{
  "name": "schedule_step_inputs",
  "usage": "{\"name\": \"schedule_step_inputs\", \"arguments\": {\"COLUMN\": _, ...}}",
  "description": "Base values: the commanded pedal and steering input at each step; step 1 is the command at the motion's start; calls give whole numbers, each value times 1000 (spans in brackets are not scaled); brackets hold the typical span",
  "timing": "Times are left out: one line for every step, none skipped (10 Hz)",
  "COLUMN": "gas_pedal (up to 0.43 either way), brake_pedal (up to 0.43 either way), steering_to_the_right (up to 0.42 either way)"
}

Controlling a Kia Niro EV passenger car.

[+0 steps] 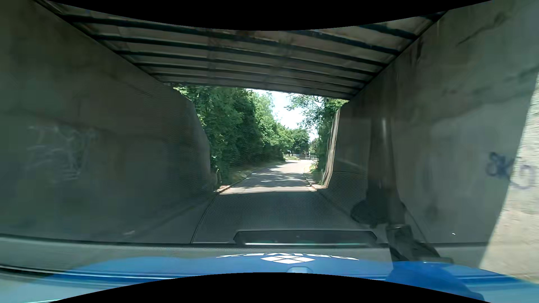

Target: Follow the waypoints while adhering to traffic rules and regulations

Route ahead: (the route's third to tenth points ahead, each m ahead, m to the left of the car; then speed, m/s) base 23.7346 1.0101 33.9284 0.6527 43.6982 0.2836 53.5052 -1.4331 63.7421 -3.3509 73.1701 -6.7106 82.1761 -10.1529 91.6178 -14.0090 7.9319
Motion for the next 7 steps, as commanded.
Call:
{"name": "schedule_step_inputs", "arguments": {"gas_pedal": 0, "brake_pedal": 0, "steering_to_the_right": 5}}
{"name": "schedule_step_inputs", "arguments": {"gas_pedal": 0, "brake_pedal": 0, "steering_to_the_right": 14}}
{"name": "schedule_step_inputs", "arguments": {"gas_pedal": 0, "brake_pedal": 0, "steering_to_the_right": 19}}
{"name": "schedule_step_inputs", "arguments": {"gas_pedal": 20, "brake_pedal": 0, "steering_to_the_right": 23}}
{"name": "schedule_step_inputs", "arguments": {"gas_pedal": 98, "brake_pedal": 0, "steering_to_the_right": 24}}
{"name": "schedule_step_inputs", "arguments": {"gas_pedal": 98, "brake_pedal": 0, "steering_to_the_right": 23}}
{"name": "schedule_step_inputs", "arguments": {"gas_pedal": 98, "brake_pedal": 0, "steering_to_the_right": 20}}
